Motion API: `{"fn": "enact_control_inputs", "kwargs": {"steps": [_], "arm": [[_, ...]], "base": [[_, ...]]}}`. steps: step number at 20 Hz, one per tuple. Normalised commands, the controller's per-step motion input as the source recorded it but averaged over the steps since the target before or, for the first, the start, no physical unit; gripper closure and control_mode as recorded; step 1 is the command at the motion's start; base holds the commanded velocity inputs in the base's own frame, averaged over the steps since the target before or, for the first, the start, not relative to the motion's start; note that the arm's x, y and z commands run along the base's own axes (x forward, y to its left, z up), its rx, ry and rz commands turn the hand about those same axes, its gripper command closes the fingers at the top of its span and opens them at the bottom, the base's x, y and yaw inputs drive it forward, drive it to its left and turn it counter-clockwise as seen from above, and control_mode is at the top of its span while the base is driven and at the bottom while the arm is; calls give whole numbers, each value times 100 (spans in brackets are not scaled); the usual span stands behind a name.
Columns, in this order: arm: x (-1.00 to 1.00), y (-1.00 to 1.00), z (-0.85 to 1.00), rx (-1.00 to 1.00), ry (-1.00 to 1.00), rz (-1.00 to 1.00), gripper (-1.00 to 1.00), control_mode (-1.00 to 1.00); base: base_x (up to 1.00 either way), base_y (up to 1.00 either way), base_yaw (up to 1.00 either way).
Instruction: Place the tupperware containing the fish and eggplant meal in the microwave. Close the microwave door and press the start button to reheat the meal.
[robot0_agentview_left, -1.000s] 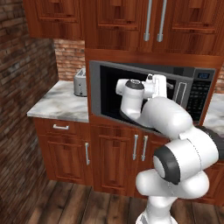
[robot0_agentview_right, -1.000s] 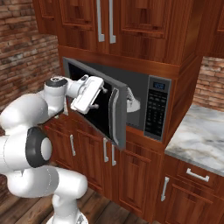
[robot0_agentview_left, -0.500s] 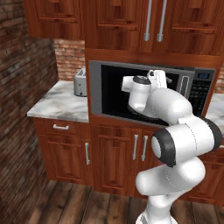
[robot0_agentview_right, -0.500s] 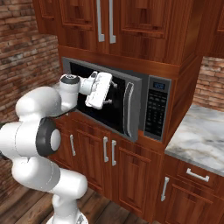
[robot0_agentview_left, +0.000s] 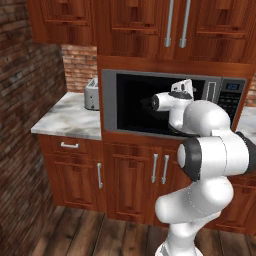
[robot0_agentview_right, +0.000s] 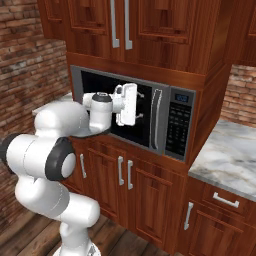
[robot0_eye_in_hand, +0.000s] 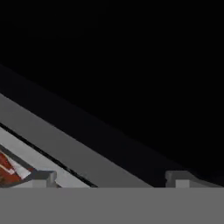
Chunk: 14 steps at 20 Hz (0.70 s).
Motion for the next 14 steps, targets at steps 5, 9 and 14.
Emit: {"fn": "enact_control_inputs", "kwargs": {"steps": [5,9,14], "arm": [[86,-5,4,3,-28,19,-100,-100],[76,24,31,0,-2,2,-100,-100],[69,25,16,0,0,0,-100,-100]], "base": [[0,0,0],[0,0,0],[0,0,0]]}}
